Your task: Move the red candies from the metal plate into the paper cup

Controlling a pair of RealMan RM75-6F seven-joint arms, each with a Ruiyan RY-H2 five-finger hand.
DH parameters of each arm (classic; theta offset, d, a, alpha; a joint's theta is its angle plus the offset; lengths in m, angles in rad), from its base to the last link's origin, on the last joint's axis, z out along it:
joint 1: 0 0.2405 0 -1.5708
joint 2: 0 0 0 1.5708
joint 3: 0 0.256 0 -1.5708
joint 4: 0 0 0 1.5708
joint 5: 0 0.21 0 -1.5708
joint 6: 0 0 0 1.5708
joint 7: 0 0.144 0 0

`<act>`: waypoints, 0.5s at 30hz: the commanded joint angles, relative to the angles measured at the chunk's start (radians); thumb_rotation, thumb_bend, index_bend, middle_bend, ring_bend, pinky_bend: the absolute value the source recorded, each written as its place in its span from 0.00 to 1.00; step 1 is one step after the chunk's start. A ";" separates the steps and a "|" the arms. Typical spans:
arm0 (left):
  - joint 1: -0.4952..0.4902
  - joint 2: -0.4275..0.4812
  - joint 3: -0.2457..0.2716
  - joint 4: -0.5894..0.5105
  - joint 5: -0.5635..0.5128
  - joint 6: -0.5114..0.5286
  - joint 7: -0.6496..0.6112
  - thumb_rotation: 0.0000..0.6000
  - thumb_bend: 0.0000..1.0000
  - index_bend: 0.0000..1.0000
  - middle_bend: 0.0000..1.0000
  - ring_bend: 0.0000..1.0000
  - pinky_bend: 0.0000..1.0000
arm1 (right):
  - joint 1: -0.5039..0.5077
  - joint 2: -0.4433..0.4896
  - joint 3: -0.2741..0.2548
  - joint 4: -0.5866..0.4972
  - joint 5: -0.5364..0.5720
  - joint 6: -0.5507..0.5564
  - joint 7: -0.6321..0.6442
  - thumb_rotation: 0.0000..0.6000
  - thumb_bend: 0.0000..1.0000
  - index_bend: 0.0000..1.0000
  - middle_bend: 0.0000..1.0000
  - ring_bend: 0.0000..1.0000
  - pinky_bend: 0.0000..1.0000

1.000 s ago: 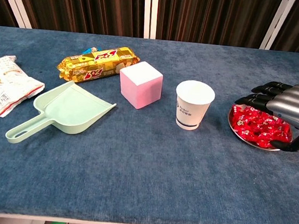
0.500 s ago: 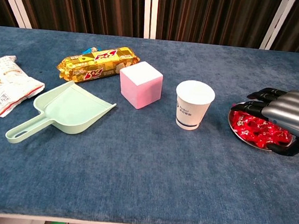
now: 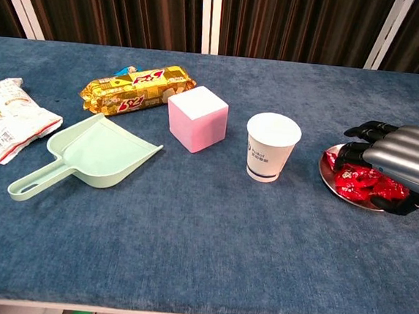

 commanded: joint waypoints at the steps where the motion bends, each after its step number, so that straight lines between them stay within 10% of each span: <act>1: -0.001 0.000 0.001 0.000 0.001 -0.002 0.002 1.00 0.10 0.09 0.03 0.00 0.15 | -0.001 -0.006 0.000 0.008 -0.001 0.004 -0.002 1.00 0.35 0.32 0.20 0.00 0.00; 15: -0.005 -0.001 0.000 -0.002 -0.004 -0.011 0.005 1.00 0.10 0.09 0.03 0.00 0.15 | -0.011 -0.052 0.006 0.062 -0.023 0.045 0.002 1.00 0.38 0.48 0.35 0.00 0.00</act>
